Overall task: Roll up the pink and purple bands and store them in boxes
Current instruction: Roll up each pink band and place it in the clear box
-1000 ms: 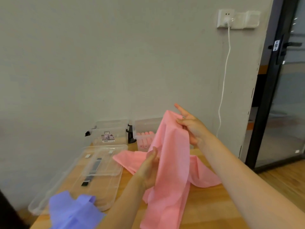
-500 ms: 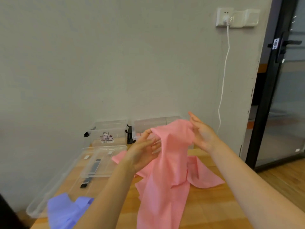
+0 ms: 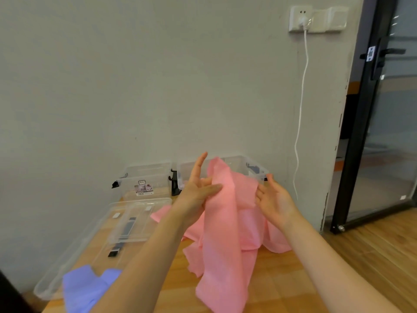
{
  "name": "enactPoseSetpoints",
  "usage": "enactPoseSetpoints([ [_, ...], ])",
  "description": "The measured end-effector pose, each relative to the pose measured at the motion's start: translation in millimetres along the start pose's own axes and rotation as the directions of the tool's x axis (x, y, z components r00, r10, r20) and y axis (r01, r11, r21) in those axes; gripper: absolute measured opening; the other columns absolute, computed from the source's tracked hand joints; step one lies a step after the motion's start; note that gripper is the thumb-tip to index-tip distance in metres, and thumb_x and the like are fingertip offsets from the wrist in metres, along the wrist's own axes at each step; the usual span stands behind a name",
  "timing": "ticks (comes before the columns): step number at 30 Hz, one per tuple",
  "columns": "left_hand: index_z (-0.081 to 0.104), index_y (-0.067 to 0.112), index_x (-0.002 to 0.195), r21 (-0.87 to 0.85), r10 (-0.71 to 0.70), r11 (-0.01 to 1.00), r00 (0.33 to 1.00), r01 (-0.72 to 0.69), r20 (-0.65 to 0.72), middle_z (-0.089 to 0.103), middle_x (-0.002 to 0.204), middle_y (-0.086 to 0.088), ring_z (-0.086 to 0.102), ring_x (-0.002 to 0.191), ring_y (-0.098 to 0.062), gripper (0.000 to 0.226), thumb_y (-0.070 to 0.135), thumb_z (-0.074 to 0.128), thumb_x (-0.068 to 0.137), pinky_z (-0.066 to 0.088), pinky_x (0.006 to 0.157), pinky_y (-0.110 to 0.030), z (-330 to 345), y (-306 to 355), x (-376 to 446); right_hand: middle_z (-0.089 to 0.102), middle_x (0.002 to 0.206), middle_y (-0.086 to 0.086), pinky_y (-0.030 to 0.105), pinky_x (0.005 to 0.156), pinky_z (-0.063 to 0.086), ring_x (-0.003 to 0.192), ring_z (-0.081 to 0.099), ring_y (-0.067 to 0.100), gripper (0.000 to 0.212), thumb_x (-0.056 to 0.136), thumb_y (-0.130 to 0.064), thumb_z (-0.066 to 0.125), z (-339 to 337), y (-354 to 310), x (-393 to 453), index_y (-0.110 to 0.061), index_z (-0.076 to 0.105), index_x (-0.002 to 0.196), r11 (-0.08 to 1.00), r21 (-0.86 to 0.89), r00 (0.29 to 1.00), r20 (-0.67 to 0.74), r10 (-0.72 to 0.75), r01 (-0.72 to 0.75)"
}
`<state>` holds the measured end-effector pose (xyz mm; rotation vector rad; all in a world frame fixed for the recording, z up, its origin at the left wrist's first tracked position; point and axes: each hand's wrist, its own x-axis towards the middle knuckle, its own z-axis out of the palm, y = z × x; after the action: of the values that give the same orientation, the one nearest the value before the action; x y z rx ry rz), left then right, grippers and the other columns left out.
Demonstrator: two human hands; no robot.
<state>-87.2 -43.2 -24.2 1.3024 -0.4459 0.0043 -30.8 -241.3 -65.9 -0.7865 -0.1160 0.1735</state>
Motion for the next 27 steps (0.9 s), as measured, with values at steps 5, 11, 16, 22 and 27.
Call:
enactPoseSetpoints([
  [5, 0.035, 0.048, 0.131, -0.223, -0.017, 0.975, 0.999, 0.008, -0.037, 0.059, 0.063, -0.003, 0.059, 0.058, -0.011, 0.077, -0.008, 0.049, 0.081, 0.051, 0.062, -0.022, 7.3, 3.2, 1.7, 0.059, 0.115, 0.010, 0.034, 0.077, 0.056, 0.102, 0.060, 0.022, 0.061, 0.076, -0.040, 0.061, 7.2, -5.3, -2.8, -0.009, 0.053, 0.127, 0.991, 0.127, 0.998, -0.047, -0.033, 0.039],
  [11, 0.037, 0.049, 0.132, -0.291, -0.044, 0.957, 0.997, 0.022, -0.069, 0.059, 0.081, -0.002, 0.052, 0.071, -0.013, 0.086, -0.005, 0.057, 0.068, 0.047, 0.070, -0.023, 7.4, -4.5, 6.5, 0.063, 0.117, 0.014, 0.036, 0.082, 0.051, 0.106, 0.061, 0.026, 0.068, 0.086, -0.065, 0.031, 11.8, 24.9, -28.3, -0.013, 0.059, 0.121, 0.990, -0.003, 0.978, 0.152, 0.141, -0.142],
  [16, 0.022, 0.043, 0.141, -0.062, -0.039, 0.997, 0.996, 0.035, -0.077, 0.062, 0.076, -0.004, 0.060, 0.065, -0.011, 0.088, -0.014, 0.053, 0.081, 0.051, 0.064, -0.020, 0.9, -7.2, 7.5, 0.063, 0.082, 0.009, 0.030, 0.065, 0.056, 0.072, 0.062, 0.019, 0.087, 0.075, -0.015, 0.070, 14.4, 16.9, -25.1, -0.029, 0.020, 0.146, 0.990, -0.086, 0.984, 0.149, -0.094, 0.108],
  [22, 0.014, 0.042, 0.144, -0.021, -0.016, 1.000, 0.992, 0.013, -0.128, 0.071, 0.091, -0.002, 0.064, 0.077, -0.014, 0.081, -0.012, 0.042, 0.090, 0.053, 0.068, -0.023, -4.9, -8.1, 8.4, 0.054, 0.120, 0.004, 0.039, 0.082, 0.048, 0.090, 0.061, 0.018, 0.101, 0.063, -0.029, 0.083, 26.7, 4.2, -29.1, -0.055, 0.017, 0.135, 0.922, -0.328, 0.969, 0.198, -0.145, 0.205],
  [27, 0.013, 0.045, 0.144, -0.050, -0.047, 0.998, 0.987, 0.040, -0.155, 0.057, 0.086, 0.001, 0.053, 0.070, -0.011, 0.081, -0.008, 0.044, 0.090, 0.045, 0.059, -0.025, -4.1, -4.3, 12.4, 0.064, 0.107, 0.001, 0.036, 0.070, 0.053, 0.078, 0.067, 0.018, 0.093, 0.073, -0.009, 0.063, 23.9, 24.1, -39.4, -0.042, 0.012, 0.145, 0.952, -0.288, 0.984, 0.169, -0.058, 0.106],
])
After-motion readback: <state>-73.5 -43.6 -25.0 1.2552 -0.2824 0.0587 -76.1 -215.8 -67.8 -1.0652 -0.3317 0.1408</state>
